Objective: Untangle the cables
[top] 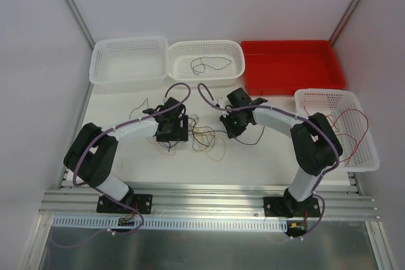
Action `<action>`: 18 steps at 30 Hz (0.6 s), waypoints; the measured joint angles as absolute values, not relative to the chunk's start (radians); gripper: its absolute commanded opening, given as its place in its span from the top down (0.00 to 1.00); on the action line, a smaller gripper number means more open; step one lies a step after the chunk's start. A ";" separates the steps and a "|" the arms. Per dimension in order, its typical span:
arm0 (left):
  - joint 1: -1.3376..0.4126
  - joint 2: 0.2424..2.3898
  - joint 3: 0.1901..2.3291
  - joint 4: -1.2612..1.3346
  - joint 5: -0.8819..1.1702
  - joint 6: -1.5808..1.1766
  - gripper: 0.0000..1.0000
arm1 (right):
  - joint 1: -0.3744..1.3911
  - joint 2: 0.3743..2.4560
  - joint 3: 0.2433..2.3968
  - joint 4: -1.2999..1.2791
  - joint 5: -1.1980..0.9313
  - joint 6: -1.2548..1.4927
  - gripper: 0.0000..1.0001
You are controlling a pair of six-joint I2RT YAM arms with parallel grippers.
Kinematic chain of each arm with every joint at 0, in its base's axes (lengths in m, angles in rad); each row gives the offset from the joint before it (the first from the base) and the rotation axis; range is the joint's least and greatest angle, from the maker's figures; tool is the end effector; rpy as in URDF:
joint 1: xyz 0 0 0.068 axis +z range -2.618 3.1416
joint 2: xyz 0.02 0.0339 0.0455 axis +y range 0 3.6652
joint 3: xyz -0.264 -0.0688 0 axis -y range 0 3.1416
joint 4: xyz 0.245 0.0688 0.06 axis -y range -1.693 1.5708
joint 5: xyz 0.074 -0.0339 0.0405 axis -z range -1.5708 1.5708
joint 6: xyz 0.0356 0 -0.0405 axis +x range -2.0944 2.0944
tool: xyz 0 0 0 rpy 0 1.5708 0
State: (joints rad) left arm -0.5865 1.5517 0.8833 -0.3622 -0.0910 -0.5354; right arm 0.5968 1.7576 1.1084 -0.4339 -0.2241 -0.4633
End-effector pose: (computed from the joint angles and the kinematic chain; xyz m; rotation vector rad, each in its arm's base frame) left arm 0.2523 -0.1637 0.1788 0.0340 2.6226 -0.2852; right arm 0.2862 0.2040 0.1766 -1.4038 2.2489 0.3415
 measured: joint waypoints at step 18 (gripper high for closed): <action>-0.450 1.563 0.836 -0.356 -0.101 -0.541 0.85 | 0.581 1.023 1.463 -0.675 -0.068 -0.453 0.99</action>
State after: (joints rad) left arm -0.4496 1.5627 0.8364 -0.3561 -0.1013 -0.5411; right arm 0.5808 1.0229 1.4631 -0.6754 -0.0681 -0.4534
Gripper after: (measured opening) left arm 0.172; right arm 0.025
